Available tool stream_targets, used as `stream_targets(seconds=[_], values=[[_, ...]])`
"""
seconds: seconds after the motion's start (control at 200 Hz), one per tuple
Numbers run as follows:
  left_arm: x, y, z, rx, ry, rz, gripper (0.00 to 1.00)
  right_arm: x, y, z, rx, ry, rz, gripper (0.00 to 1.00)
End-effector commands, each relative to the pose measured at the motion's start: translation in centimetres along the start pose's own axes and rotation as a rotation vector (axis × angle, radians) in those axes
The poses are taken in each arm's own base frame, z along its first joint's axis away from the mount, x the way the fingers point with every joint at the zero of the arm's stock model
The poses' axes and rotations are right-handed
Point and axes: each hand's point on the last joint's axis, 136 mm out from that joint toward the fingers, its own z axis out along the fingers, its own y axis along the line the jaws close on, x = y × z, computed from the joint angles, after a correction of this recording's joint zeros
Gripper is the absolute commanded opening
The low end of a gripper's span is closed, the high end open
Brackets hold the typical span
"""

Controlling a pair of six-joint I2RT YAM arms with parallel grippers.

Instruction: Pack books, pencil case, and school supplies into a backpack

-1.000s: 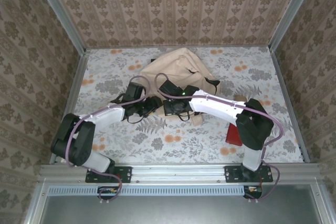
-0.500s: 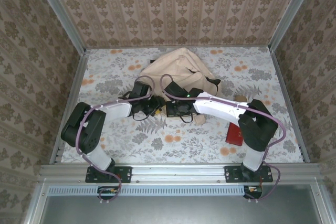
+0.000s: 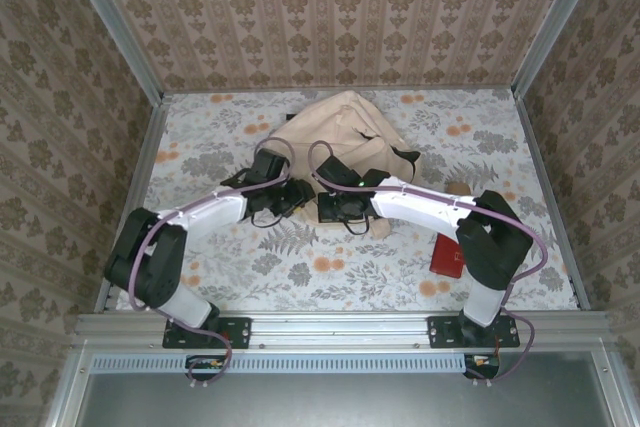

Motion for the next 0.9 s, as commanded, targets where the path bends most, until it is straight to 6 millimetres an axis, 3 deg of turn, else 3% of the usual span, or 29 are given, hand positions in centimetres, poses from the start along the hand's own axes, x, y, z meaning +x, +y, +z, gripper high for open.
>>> stream_targets(seconds=[0.0, 0.165, 0.43, 0.53, 0.755, 0.895], values=[[0.4, -1.6, 1.4, 0.027, 0.046, 0.003, 0.4, -0.5, 0.5, -1.2, -0.039, -0.026, 0.023, 0.0], [1.0, -0.4, 2.7, -0.022, 0.078, -0.022, 0.39, -0.6, 0.3, -1.5, -0.041, -0.034, 0.026, 0.0], [1.4, -0.2, 2.8, -0.021, 0.092, -0.033, 0.26, -0.9, 0.0, -1.8, -0.033, -0.047, 0.029, 0.0], [1.6, 0.0, 2.5, -0.03, 0.095, -0.033, 0.26, -0.7, -0.2, -1.6, -0.026, -0.045, 0.028, 0.0], [2.9, 2.1, 1.1, -0.121, 0.098, -0.028, 0.43, -0.7, -0.4, -1.2, -0.02, -0.049, 0.03, 0.0], [3.1, 2.1, 1.0, -0.123, 0.095, -0.042, 0.48, -0.6, -0.2, -1.1, -0.031, -0.049, 0.032, 0.0]])
